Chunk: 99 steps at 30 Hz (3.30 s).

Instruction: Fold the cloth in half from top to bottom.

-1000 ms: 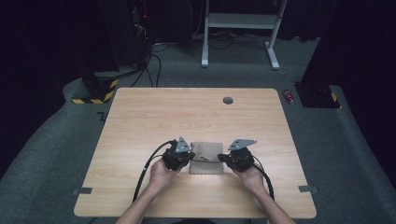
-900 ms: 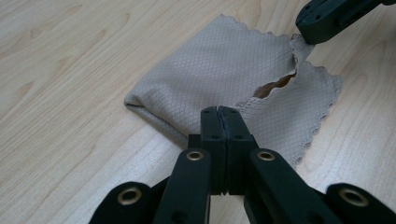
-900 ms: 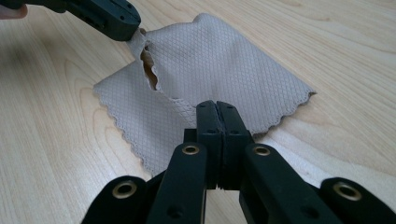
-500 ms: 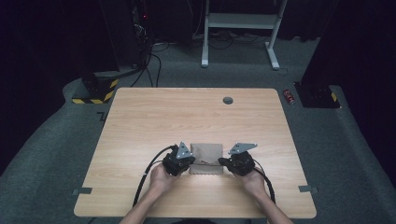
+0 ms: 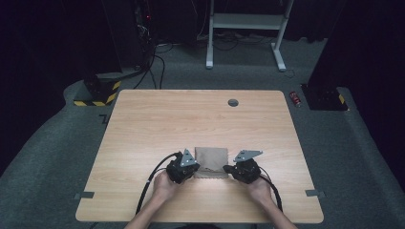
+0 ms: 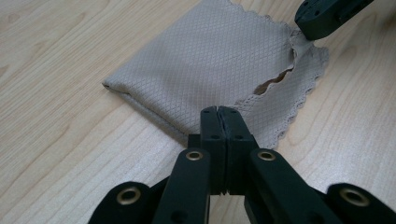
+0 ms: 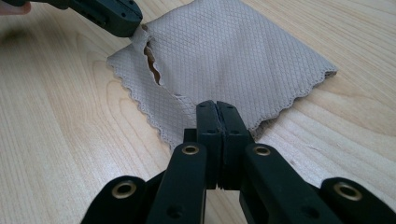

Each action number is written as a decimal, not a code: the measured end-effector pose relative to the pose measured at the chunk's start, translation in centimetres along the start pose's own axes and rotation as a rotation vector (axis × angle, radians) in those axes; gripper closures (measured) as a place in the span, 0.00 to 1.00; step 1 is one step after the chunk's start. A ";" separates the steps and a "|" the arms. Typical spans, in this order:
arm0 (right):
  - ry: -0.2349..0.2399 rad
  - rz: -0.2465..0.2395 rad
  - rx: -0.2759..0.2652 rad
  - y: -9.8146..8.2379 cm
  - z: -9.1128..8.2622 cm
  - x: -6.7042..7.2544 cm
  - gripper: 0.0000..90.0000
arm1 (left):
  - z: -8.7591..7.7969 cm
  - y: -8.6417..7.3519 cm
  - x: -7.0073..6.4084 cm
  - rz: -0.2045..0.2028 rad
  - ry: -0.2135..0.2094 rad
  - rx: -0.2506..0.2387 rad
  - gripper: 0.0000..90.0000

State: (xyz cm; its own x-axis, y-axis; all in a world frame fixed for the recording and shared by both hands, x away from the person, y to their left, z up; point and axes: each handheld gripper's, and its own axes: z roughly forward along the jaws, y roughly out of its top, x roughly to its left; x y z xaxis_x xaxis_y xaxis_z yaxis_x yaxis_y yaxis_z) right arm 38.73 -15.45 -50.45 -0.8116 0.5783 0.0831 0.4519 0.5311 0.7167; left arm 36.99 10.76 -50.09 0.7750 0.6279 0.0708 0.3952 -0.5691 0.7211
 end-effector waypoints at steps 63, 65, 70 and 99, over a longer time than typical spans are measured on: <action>-0.056 -0.007 0.007 -1.6 0.4 1.6 0.71 | 0.4 -1.8 -0.2 -0.095 0.008 0.015 0.62; -0.060 -0.010 0.005 -1.8 0.3 1.7 0.71 | 0.2 -1.9 -0.2 -0.092 0.011 0.017 0.62; -0.054 -0.004 0.011 -1.9 -0.1 1.4 0.76 | -0.5 -2.2 0.1 -0.141 -0.021 -0.003 0.61; -0.109 0.185 -0.047 2.0 2.7 -3.8 0.82 | 2.0 0.8 5.1 -0.262 0.067 -0.019 0.56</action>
State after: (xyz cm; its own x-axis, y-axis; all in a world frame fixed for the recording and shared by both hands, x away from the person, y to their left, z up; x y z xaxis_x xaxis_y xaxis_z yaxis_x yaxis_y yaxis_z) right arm 43.74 -14.93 -51.23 -0.6703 0.7281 0.1433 0.5696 0.3812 0.7282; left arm 42.24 12.49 -50.56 0.6130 0.7865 -0.0745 0.5678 -0.3730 0.7338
